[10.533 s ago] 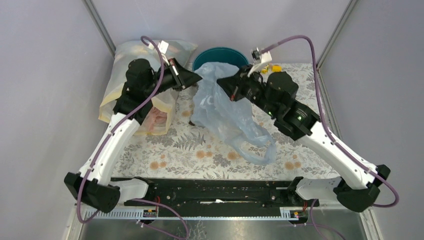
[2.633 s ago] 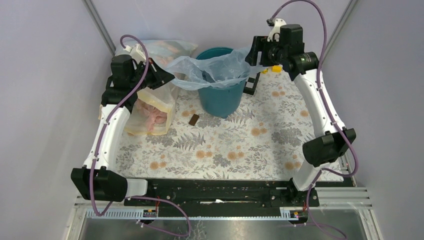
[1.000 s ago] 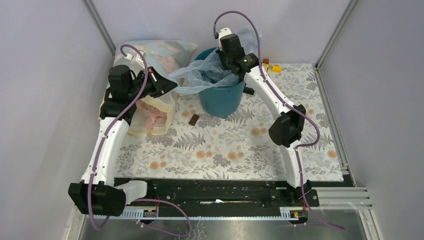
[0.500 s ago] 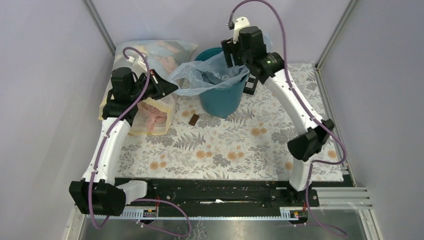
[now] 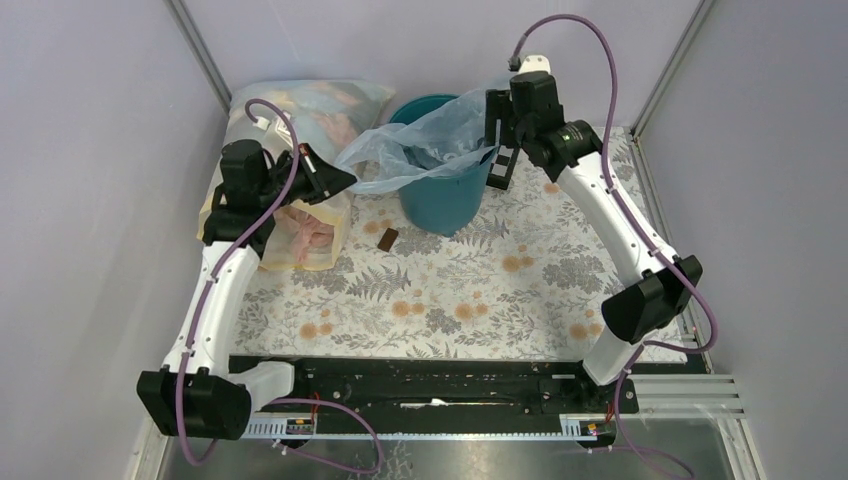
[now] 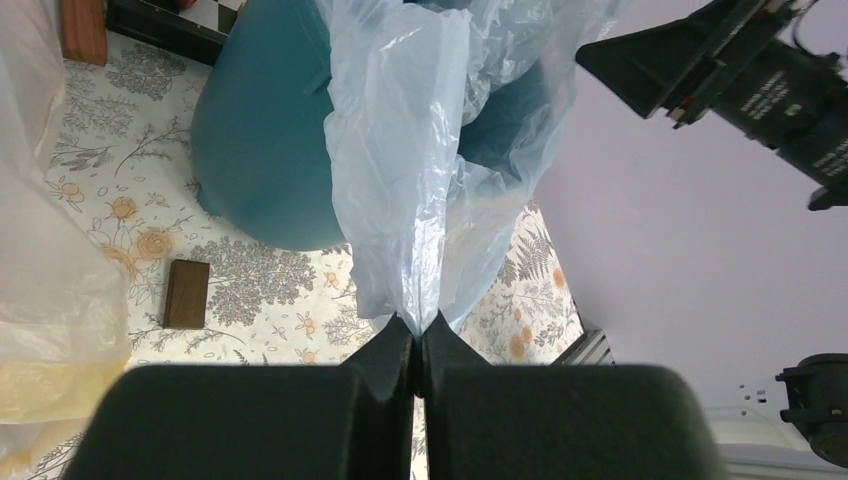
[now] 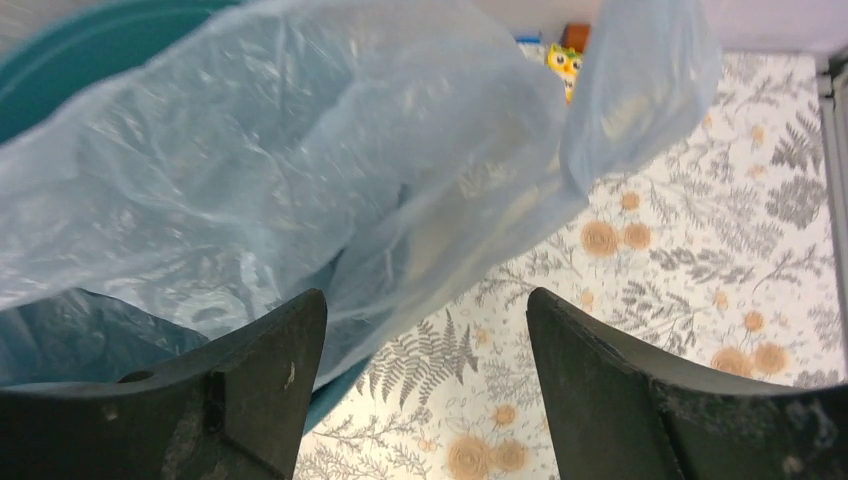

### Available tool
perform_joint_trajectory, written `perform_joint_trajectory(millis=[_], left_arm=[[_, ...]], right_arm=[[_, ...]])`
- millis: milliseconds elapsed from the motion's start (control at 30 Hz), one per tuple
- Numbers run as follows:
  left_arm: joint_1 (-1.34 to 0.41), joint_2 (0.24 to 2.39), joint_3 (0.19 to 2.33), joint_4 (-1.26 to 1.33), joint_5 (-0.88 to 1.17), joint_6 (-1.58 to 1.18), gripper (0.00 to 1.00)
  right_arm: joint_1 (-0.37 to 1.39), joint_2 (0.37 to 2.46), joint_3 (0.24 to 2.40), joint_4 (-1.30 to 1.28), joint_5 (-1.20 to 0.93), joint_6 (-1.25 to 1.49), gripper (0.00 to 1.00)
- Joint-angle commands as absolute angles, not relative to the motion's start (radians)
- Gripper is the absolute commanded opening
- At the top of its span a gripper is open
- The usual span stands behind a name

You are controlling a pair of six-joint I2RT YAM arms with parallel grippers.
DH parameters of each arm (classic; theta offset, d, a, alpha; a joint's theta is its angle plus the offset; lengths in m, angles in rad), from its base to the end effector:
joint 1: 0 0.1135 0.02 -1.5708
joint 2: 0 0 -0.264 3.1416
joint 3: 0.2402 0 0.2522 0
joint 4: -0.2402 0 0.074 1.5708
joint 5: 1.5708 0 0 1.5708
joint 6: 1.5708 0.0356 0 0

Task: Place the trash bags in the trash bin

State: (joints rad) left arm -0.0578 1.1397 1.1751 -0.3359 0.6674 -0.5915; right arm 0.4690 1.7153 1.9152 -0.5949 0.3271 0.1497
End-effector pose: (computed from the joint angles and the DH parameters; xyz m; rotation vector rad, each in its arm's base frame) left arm 0.2481 -0.0364 0.3918 -0.0324 1.9432 -1.0613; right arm 0.3491 0.1641 0.4407 -0.0974 1.9424 0.0884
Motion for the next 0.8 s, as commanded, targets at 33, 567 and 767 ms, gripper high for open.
perform_joint_trajectory(millis=[33, 567, 767], left_arm=[[-0.054, 1.097, 1.175, -0.298, 0.735, -0.575, 0.0], [-0.054, 1.088, 1.09, -0.358, 0.726, -0.508, 0.0], [-0.054, 1.096, 1.089, -0.359, 0.721, -0.503, 0.0]], right_arm=[[0.452, 1.656, 1.85, -0.556, 0.339, 0.267, 0.78], [0.409, 1.544, 1.625, -0.406, 0.328, 0.365, 0.06], [0.41, 1.486, 1.561, -0.399, 0.326, 0.362, 0.0]])
